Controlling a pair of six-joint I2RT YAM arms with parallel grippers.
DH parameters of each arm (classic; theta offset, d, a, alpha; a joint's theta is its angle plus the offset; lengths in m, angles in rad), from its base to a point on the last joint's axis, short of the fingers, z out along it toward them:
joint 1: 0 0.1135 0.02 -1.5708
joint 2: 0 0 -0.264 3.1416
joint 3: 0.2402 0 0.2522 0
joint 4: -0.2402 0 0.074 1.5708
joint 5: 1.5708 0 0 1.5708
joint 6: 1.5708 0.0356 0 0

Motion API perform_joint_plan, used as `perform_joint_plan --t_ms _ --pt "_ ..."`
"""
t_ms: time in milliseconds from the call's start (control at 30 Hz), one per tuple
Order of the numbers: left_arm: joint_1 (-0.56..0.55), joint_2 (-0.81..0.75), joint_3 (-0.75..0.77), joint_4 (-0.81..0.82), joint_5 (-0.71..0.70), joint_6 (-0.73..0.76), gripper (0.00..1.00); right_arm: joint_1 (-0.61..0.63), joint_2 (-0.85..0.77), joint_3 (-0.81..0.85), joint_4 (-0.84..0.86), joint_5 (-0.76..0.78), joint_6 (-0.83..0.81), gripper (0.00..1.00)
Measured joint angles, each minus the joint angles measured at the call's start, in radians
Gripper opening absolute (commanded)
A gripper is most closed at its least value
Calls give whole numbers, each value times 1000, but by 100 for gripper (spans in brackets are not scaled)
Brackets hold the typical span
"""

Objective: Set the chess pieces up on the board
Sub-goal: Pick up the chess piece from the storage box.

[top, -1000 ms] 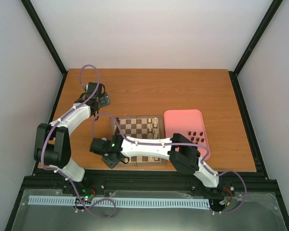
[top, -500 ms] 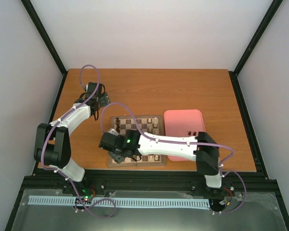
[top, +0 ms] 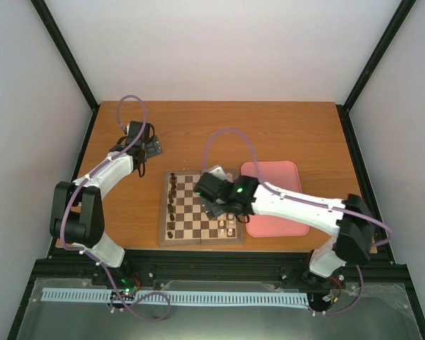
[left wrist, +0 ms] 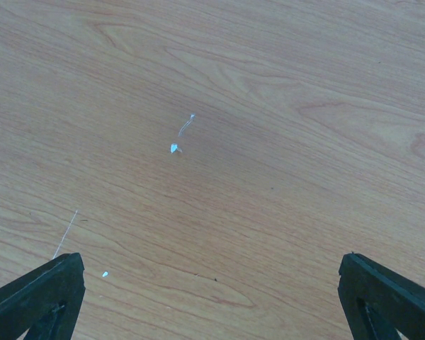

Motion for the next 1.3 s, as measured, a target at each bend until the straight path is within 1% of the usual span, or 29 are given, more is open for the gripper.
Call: perform_joint_plan --t_ms 67,167,200,267,300,367,467,533,600,700,1033,1300 --pt "0 0 0 0 1 0 100 -45 -65 -55 11 16 8 100" --pt "0 0 0 0 2 0 100 -174 -180 -155 44 6 15 100" --pt "0 0 0 0 1 0 100 -227 -211 -185 54 1 16 97" --pt "0 0 0 0 0 0 100 -333 -250 -233 73 -15 12 86" --pt "0 0 0 0 0 0 100 -391 -257 -256 81 -26 14 84" --pt "0 0 0 0 0 0 100 -460 -251 -281 97 -40 4 75" --pt "0 0 1 0 0 0 100 -550 -207 -314 126 -77 -13 53" --pt "0 1 2 1 3 0 100 -607 -156 -329 149 -103 -29 44" --pt "0 2 2 1 5 0 100 -663 -104 -347 176 -132 -43 43" --pt "0 2 2 1 6 0 100 -708 -58 -365 195 -158 -55 43" --pt "0 3 2 1 6 0 100 -747 -23 -397 245 -196 -89 43" --pt "0 9 2 1 5 0 100 -798 -23 -460 270 -208 -106 33"
